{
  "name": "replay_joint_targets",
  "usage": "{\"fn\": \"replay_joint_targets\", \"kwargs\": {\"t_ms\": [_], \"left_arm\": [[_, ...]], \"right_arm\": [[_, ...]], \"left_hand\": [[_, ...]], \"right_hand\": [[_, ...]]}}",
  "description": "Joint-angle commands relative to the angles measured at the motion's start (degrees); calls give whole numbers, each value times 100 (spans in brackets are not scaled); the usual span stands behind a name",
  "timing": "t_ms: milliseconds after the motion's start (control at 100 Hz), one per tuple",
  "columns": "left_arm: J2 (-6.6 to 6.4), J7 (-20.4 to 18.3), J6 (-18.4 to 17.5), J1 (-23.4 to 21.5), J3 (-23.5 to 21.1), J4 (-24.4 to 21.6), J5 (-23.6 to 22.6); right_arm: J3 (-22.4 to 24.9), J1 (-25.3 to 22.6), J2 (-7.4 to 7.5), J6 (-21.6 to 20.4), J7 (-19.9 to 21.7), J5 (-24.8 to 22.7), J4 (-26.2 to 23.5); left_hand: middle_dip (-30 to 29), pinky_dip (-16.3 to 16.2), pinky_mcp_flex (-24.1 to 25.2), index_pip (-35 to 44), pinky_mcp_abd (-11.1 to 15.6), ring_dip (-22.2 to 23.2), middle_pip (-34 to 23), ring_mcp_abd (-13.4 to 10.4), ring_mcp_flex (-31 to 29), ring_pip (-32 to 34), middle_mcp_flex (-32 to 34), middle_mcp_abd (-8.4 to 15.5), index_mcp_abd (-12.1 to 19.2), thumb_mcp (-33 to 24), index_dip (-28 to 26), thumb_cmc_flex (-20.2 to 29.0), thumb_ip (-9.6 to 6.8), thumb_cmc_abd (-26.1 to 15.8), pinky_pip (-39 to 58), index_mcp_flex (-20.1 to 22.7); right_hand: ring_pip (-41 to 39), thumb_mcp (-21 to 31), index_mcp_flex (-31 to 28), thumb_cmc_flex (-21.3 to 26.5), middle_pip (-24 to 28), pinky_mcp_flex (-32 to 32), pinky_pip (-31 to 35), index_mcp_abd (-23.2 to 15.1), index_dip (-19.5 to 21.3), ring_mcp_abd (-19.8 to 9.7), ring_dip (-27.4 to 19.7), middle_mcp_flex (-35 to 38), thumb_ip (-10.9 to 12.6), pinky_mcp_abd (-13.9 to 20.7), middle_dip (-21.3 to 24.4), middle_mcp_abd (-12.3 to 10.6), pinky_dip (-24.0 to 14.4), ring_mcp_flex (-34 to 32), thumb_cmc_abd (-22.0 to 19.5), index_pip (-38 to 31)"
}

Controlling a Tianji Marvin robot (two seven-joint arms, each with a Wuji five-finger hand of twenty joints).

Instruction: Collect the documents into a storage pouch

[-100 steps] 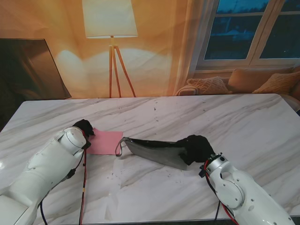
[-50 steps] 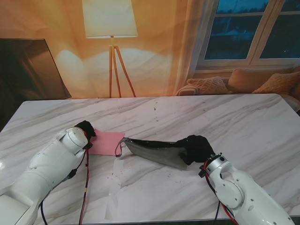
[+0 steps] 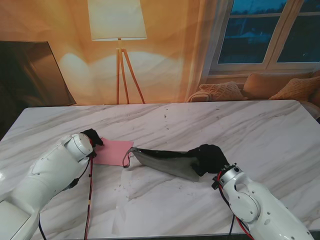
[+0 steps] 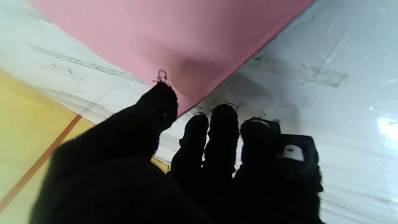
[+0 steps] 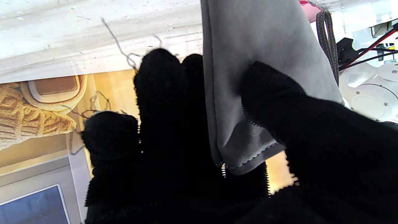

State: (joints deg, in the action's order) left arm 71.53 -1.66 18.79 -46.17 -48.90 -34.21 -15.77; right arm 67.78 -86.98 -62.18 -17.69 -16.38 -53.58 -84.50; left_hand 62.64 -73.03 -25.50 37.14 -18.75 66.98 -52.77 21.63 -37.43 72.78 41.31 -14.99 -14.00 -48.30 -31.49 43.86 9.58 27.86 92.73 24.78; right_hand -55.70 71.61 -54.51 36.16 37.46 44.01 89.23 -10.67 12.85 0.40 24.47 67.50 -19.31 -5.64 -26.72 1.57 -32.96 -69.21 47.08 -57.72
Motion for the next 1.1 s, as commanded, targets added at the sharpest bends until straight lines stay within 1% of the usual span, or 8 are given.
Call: {"fn": "replay_joint_targets", "kwargs": {"t_ms": [0,130,290,540,690,760,900,1090], "left_arm": [[65,-94,-65,74,9,54,38],[138,-109,-147,175,164,267,70],[216,-83,-276,232,223,433,145],[312,8,-301,252,253,544,219],[484,324,-300,281,238,810,271],[568,421,-331,296,179,932,341],[724,595,-415,332,33,1164,473],[809,704,-424,297,-213,1197,652]], "right_arm": [[-4,-18,-9,44,71,-16,26],[-7,-13,-13,54,69,-1,31],[-2,-14,-11,47,72,-4,35],[-10,-3,-15,48,52,3,49],[-14,-1,-16,35,35,0,56],[-14,-1,-15,34,34,-5,57],[-18,2,-15,39,30,-10,59],[-22,-3,-15,47,41,-1,56]], "left_hand": [[217,-223,-281,-51,983,198,-202,302,-285,516,-258,51,143,-211,155,-132,-90,132,254,250],[325,123,-642,-58,1150,309,-331,-10,-604,821,-226,105,140,-395,233,-80,46,355,575,587],[455,208,-690,220,1207,377,-380,-184,-667,934,-200,192,478,-421,230,195,186,557,618,1065],[553,450,-902,555,1348,369,-306,-394,-808,1064,-100,284,593,-482,348,702,316,877,753,1174],[631,619,-810,1489,1390,336,-141,-422,-696,998,-238,290,749,-537,176,868,323,921,735,1032],[685,507,-584,1876,1323,394,10,-363,-520,857,-390,238,853,-511,230,905,301,866,552,991],[711,311,-247,2013,1278,464,252,-324,-262,671,-653,173,1001,-539,436,1212,235,734,316,1300],[766,-29,78,1972,1197,591,505,-248,-22,476,-849,124,960,-455,794,1579,162,621,40,1741]], "right_hand": [[-109,47,-43,-30,82,-25,135,-62,98,-163,74,-118,204,67,13,113,-52,130,-305,-292],[-109,47,-43,-30,83,-25,137,-62,98,-163,73,-120,203,68,13,118,-53,130,-306,-292],[-107,46,-39,-30,82,-25,137,-63,97,-170,72,-120,204,68,14,103,-53,132,-306,-290],[-107,45,-40,-26,83,-26,138,-59,97,-172,72,-118,204,68,14,106,-54,133,-306,-291],[-107,43,-41,-28,82,-25,139,-59,99,-167,73,-122,203,70,14,111,-54,133,-307,-293],[-107,44,-41,-25,82,-24,140,-65,98,-164,73,-122,205,73,14,105,-54,133,-307,-292],[-106,46,-41,-21,81,-24,140,-64,98,-172,72,-123,206,74,16,116,-54,134,-306,-292],[-108,46,-42,-20,84,-24,140,-63,98,-166,72,-119,206,74,15,115,-54,133,-301,-293]]}}
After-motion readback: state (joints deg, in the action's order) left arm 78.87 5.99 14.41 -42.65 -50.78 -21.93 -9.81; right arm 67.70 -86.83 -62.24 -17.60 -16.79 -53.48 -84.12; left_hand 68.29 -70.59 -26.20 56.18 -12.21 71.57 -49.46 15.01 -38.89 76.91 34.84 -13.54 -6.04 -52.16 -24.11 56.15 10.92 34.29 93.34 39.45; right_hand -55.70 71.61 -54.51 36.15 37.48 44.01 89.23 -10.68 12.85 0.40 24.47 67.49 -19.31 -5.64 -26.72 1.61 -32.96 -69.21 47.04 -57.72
